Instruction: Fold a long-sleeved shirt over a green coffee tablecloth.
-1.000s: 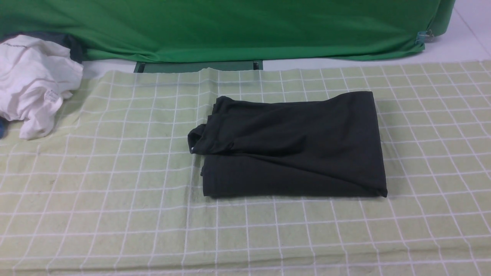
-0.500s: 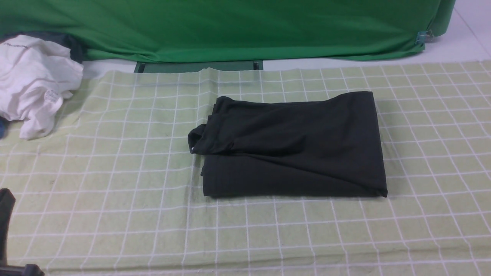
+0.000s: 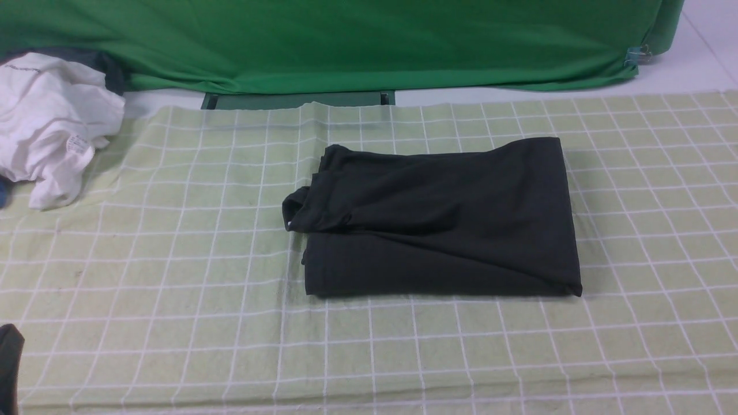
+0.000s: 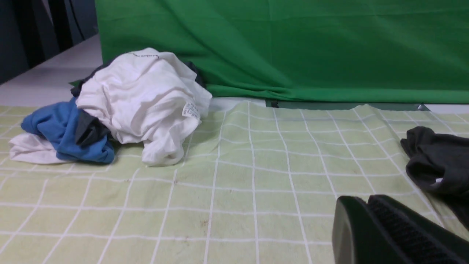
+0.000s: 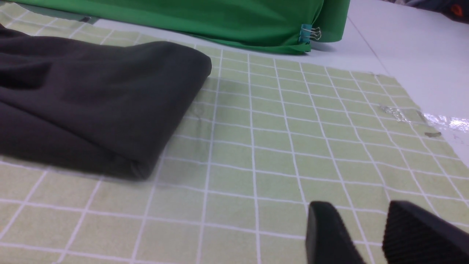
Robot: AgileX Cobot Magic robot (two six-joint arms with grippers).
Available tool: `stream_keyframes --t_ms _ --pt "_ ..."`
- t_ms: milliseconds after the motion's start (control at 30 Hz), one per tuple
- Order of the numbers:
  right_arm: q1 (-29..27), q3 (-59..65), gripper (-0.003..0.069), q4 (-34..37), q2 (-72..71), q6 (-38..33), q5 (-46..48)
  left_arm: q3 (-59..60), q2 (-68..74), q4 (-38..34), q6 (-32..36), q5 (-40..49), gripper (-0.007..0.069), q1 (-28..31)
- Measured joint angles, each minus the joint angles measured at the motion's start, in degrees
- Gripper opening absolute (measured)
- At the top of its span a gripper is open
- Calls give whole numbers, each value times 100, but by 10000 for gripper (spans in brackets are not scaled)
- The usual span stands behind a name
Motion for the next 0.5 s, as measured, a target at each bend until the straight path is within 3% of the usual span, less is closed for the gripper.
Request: stream_keyframes --t_ms 500 --pt "0 0 240 5 0 0 0 0 0 -1 -41 240 35 6"
